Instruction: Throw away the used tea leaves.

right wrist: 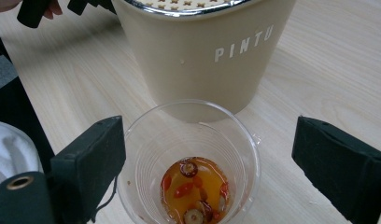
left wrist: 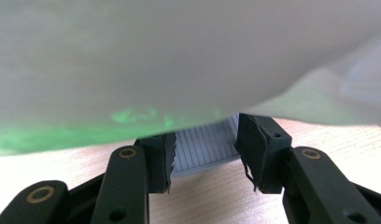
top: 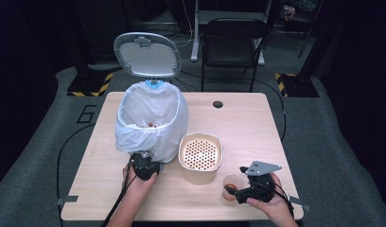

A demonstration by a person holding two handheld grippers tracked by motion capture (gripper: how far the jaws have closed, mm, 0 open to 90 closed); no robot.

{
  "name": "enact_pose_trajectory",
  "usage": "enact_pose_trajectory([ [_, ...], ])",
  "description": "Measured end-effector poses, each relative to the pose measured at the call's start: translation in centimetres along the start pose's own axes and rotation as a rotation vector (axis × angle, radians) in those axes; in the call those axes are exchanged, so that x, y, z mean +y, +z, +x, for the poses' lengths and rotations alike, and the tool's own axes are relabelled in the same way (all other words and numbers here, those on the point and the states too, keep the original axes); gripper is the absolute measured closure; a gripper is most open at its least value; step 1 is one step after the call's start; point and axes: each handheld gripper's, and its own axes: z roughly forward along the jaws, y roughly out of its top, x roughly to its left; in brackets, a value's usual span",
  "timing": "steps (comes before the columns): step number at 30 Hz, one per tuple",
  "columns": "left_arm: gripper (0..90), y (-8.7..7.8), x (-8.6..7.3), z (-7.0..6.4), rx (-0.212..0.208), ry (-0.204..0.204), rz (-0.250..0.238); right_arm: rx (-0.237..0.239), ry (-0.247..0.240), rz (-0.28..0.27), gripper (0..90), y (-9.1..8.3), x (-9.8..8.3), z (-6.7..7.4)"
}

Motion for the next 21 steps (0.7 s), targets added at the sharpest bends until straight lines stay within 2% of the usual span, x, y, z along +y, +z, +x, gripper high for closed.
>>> enact_pose_trajectory([
  [4,56.7,0.0,0.0,0.0,0.0,-0.003,-0.004,0.002,0.008,-0.004,9.3,-0.1,-0.3,-0.1],
  [12,56.7,0.0,0.0,0.0,0.002,0.0,0.001,0.007,0.022,-0.051,7.5,-0.8,0.2,-0.1],
  [15,56.7,0.0,0.0,0.0,-0.002,0.001,0.004,0.033,0.02,-0.037,4.1,-0.7,0.2,0.1],
  [18,56.7,0.0,0.0,0.0,-0.002,-0.003,-0.001,0.033,0.013,-0.021,4.0,-0.3,-0.1,0.3],
  [19,56.7,-0.1,0.0,0.2,0.003,0.024,0.017,0.036,0.0,-0.012,4.1,-0.1,-0.2,0.2],
  [21,56.7,-0.1,0.0,0.3,0.014,0.033,0.026,0.039,0.017,0.002,5.0,0.4,-0.5,0.2],
])
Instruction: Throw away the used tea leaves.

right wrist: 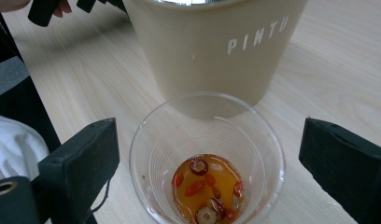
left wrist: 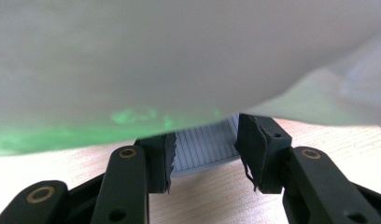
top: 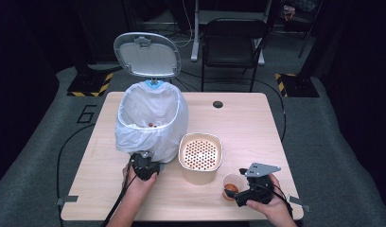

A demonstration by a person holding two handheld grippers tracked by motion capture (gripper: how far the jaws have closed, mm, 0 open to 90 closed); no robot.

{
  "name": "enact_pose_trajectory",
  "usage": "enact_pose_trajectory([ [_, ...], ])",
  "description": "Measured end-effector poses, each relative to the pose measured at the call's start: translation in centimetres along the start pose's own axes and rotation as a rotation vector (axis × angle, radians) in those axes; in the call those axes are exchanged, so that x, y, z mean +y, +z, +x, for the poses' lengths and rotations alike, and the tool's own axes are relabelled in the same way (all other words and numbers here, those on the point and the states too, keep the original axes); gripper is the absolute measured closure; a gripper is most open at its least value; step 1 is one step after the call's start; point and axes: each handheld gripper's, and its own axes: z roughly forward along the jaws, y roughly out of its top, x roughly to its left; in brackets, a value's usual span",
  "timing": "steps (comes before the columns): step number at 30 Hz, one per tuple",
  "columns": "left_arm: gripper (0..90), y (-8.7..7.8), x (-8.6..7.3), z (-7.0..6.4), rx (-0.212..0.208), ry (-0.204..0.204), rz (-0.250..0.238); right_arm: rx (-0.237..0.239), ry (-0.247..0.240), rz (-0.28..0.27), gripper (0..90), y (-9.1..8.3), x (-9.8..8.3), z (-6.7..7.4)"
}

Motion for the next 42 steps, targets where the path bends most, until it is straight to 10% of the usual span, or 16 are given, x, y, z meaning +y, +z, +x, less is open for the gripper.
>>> enact_pose_trajectory([
  [8,56.7,0.2,0.0,-0.4,-0.008,-0.057,-0.038,0.011,-0.019,0.058,14.3,1.8,-1.0,-0.1],
  [13,56.7,0.0,0.0,0.0,-0.005,-0.003,-0.002,0.013,-0.029,0.082,16.4,2.3,-1.4,-0.1],
  [36,56.7,0.2,0.0,-0.3,-0.017,-0.044,-0.034,0.015,-0.09,0.112,31.5,2.4,-0.9,0.1],
  [42,56.7,0.0,0.0,0.0,-0.003,-0.001,-0.002,0.021,-0.092,0.091,32.2,1.4,0.0,-0.7],
])
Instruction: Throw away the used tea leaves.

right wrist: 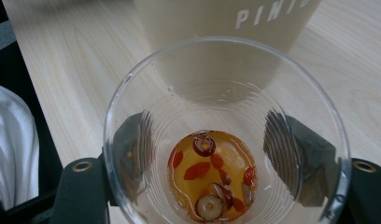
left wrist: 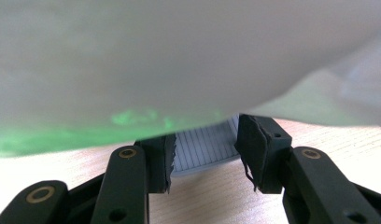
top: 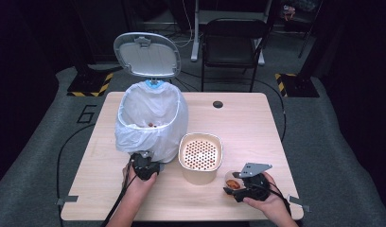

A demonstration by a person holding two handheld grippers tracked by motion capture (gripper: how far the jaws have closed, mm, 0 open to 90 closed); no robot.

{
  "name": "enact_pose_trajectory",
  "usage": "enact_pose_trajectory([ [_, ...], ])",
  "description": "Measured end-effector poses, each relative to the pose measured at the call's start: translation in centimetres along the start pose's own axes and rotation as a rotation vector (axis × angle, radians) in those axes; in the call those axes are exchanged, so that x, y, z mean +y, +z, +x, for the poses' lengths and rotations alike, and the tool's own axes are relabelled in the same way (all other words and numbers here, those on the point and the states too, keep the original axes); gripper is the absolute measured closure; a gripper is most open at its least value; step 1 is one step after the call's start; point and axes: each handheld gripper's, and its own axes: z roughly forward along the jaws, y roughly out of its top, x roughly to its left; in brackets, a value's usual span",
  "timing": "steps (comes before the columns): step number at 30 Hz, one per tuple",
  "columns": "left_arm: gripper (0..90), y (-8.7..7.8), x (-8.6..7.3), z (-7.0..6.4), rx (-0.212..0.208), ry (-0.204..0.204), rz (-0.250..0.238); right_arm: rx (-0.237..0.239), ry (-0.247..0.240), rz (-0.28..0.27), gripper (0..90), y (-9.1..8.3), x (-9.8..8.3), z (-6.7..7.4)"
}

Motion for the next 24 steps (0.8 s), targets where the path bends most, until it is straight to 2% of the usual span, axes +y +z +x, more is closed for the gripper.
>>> enact_pose_trajectory([
  [2,56.7,0.2,0.0,-0.4,-0.011,-0.054,-0.038,-0.003,0.001,-0.004,32.2,-0.3,0.2,-0.3],
  [5,56.7,0.1,0.0,-0.3,-0.009,-0.037,-0.026,-0.008,-0.013,-0.001,32.3,-0.8,0.7,-1.0],
  [7,56.7,0.1,0.0,-0.2,-0.011,-0.03,-0.022,-0.019,-0.005,-0.002,32.4,-1.1,1.1,-1.4],
  [19,56.7,0.1,0.0,-0.2,-0.008,-0.032,-0.018,-0.041,-0.024,-0.031,33.3,-3.3,3.9,-4.0],
  [24,56.7,0.1,0.0,-0.3,-0.008,-0.037,-0.018,-0.059,-0.066,-0.026,33.6,-3.9,5.3,-4.9],
])
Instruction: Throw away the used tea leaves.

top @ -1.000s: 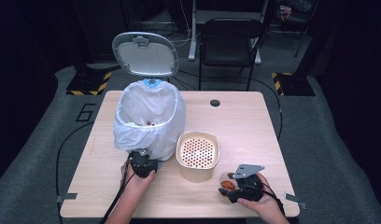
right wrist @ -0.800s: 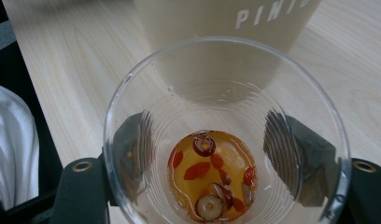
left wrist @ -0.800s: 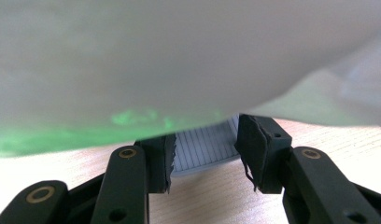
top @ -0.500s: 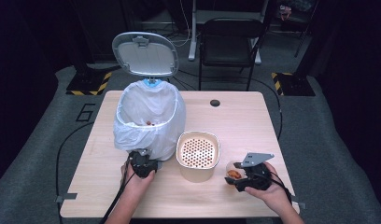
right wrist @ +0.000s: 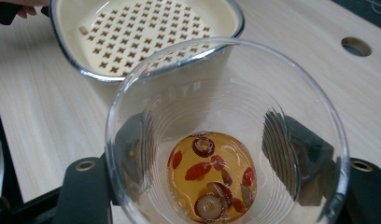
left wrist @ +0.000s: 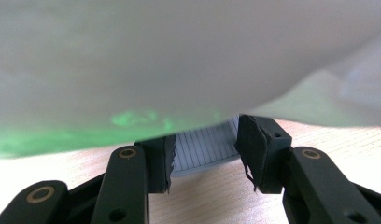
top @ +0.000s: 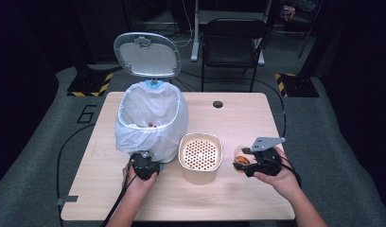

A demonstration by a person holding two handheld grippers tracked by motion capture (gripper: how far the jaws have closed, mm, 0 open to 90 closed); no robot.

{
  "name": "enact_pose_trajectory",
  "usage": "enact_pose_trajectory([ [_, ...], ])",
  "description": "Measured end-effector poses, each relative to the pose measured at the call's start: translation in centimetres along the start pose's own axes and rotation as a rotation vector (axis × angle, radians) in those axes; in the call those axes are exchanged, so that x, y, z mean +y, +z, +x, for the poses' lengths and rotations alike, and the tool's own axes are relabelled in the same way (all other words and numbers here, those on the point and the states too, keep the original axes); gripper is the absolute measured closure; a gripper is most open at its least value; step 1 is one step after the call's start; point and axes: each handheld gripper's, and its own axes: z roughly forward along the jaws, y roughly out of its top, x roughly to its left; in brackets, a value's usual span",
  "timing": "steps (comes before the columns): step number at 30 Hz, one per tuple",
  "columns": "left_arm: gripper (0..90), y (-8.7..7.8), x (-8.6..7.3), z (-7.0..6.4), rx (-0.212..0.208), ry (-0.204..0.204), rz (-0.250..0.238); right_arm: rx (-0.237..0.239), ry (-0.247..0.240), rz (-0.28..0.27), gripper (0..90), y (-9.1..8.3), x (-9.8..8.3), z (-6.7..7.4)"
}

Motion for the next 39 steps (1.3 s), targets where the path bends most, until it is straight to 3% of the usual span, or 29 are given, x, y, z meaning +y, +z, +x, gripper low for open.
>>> enact_pose_trajectory([
  [15,56.7,0.0,0.0,0.0,-0.001,0.004,0.003,0.006,-0.016,-0.054,33.6,-0.5,4.0,-1.8],
  [19,56.7,0.0,0.0,0.0,-0.004,-0.007,0.002,0.007,-0.004,-0.056,33.6,-0.3,4.9,-2.2],
  [21,56.7,-0.1,0.0,-0.3,0.011,-0.038,0.007,0.008,-0.017,-0.061,33.6,-0.1,5.2,-2.4],
  [39,56.7,-0.1,0.0,-0.2,0.005,-0.033,0.01,-0.035,-0.035,-0.079,33.2,2.0,8.1,-4.8],
])
